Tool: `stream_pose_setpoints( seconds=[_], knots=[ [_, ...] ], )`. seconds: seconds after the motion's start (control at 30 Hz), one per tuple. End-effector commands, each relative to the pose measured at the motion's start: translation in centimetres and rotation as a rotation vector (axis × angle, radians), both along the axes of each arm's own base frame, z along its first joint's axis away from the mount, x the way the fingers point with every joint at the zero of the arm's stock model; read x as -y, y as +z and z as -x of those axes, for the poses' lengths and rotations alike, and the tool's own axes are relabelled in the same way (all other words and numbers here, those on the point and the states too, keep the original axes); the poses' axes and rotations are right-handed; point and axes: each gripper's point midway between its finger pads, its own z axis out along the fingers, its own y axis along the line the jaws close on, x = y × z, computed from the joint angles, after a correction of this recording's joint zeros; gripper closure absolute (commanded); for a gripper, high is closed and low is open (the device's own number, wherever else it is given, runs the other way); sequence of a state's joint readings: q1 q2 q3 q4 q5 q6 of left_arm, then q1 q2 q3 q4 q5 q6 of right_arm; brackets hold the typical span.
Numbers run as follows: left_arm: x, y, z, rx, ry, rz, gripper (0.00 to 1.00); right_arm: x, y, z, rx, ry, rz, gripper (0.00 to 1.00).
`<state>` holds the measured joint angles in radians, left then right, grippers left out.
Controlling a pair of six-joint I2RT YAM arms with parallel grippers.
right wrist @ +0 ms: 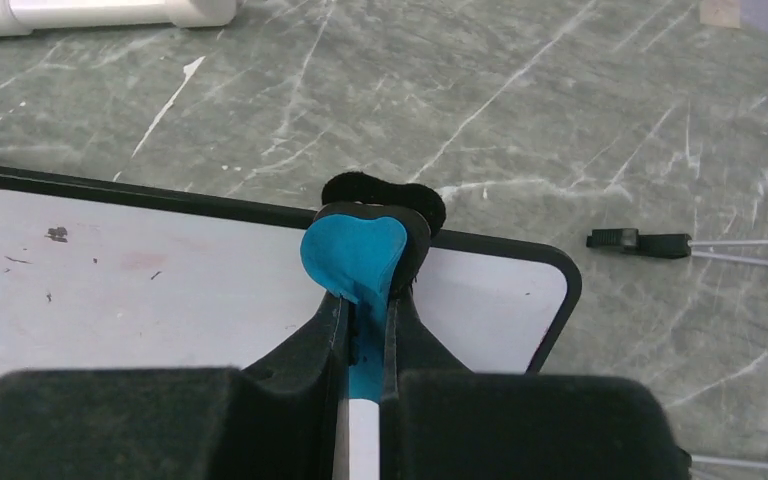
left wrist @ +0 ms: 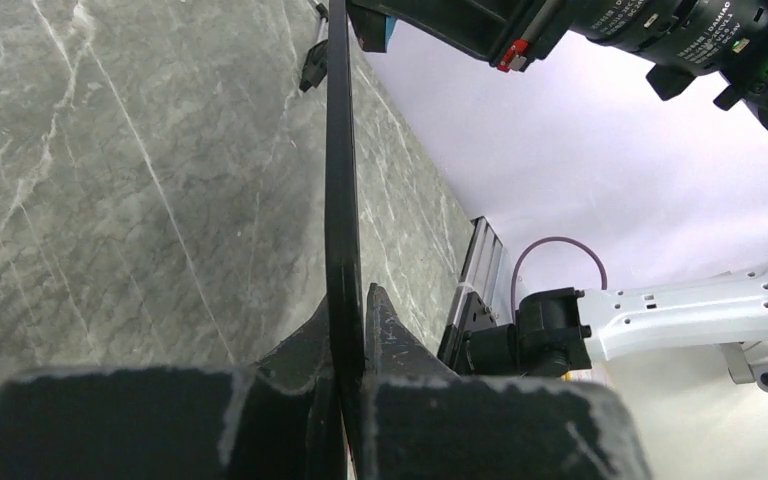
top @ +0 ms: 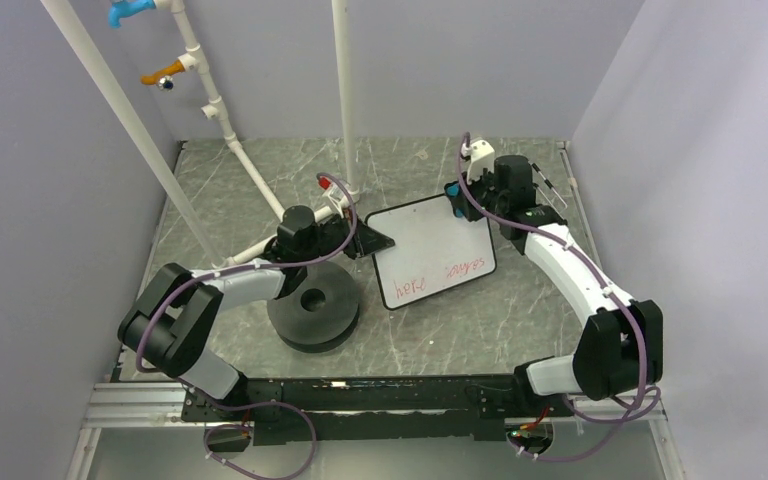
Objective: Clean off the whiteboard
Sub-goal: Erase the whiteboard at the center of the board.
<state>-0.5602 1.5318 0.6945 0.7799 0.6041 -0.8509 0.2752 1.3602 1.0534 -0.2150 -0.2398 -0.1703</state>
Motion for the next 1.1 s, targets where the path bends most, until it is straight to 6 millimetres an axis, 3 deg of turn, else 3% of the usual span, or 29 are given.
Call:
stream_pose_setpoints(
  seconds=[0.0,0.2,0.27,0.33,0.43,0.5,0.6,0.67,0.8,0.9,1.07],
  knots=[
    [1.0,9.4,2.3,0.29,-0.113,0.164,1.0,-1.2,-0.4,0.2,-0.015,0.033,-0.019,1.0],
    [1.1,9.5,1.8,0.291,-0.097,0.166,1.0,-10.5,0.5,7.4,-0.028,0.483,-0.072,1.0],
    [1.2,9.4,1.7,0.288,-0.094,0.167,1.0,-12.2,0.9,8.8,-0.039,0.555,-0.092,1.0],
    [1.4,9.3,1.7,0.284,-0.096,0.166,1.0,-12.4,0.7,8.5,-0.038,0.535,-0.08,1.0],
    [1.6,9.2,1.7,0.284,-0.095,0.162,1.0,-10.8,-0.2,6.3,-0.014,0.394,-0.033,1.0],
    [1.4,9.2,1.7,0.289,-0.083,0.162,1.0,-7.1,-0.4,3.2,0.005,0.176,-0.004,1.0],
    [0.2,9.2,1.1,0.29,-0.01,0.146,1.0,-0.7,-1.0,0.7,-0.036,-0.019,-0.062,1.0],
    [-0.7,9.6,0.8,0.3,0.045,0.149,1.0,2.0,-2.0,0.8,-0.065,-0.047,-0.064,1.0],
    [-1.5,10.1,0.4,0.292,0.085,0.196,1.0,2.9,-3.7,2.1,-0.071,-0.005,-0.028,1.0],
    [-2.2,10.7,0.0,0.281,0.119,0.264,1.0,0.3,-4.0,4.2,-0.112,0.152,-0.076,1.0],
    [-2.7,10.5,-0.5,0.254,0.151,0.31,1.0,-8.6,-1.8,11.2,-0.037,0.57,-0.073,1.0]
  ],
)
